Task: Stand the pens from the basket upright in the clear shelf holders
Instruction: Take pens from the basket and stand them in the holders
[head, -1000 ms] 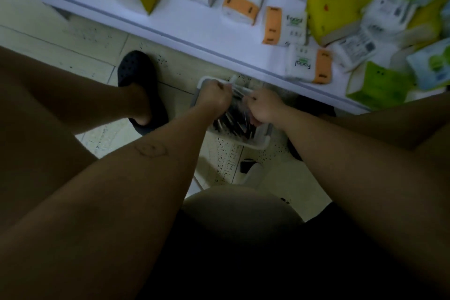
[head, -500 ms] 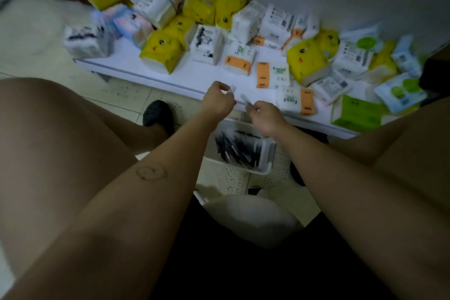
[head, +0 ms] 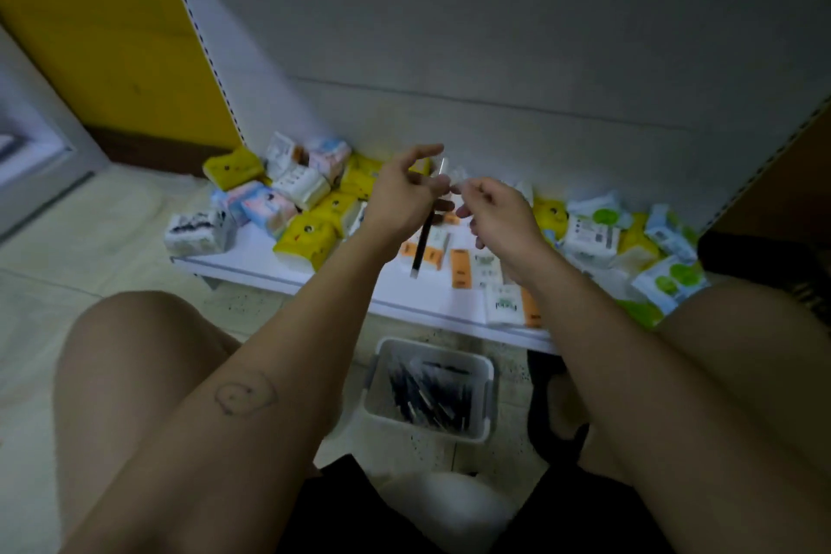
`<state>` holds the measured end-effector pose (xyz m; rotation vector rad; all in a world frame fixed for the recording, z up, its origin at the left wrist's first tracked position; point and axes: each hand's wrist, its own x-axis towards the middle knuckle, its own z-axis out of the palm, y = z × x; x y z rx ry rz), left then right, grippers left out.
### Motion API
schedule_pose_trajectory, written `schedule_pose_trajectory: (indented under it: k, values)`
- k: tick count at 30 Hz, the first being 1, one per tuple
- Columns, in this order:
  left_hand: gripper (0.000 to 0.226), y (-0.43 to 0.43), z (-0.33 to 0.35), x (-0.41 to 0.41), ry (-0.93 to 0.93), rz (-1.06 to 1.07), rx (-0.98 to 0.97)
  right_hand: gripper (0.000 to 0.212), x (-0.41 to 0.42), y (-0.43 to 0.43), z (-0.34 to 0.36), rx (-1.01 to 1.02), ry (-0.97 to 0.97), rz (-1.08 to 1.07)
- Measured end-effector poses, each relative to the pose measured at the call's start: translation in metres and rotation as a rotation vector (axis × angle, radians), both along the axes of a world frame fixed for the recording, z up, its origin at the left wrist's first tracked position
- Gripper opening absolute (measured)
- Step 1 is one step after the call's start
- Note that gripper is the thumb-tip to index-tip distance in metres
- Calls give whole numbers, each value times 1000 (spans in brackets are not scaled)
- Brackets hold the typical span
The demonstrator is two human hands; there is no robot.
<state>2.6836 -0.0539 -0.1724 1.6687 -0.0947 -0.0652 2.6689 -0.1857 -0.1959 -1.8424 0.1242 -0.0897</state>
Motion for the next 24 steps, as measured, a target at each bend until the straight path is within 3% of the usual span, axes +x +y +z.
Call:
schedule_pose_trajectory:
  k: [3,7,16,22,24]
  values:
    - [30,-7,31,-4,-129,-14,61,28,-4,-7,31,75,-92,-22]
    - [31,-20,72,-10,-266,-37,65,18,-14,-18,75,179,-218,-50]
    - [24,-57,174,-35,-517,-104,58,1,-48,-58,184,27,-592,-142]
    - [31,-80,248,-48,-675,-153,89,37,-67,-88,254,-64,-748,-169]
    - [31,-87,268,-47,-721,-160,84,39,-72,-99,275,-111,-799,-186]
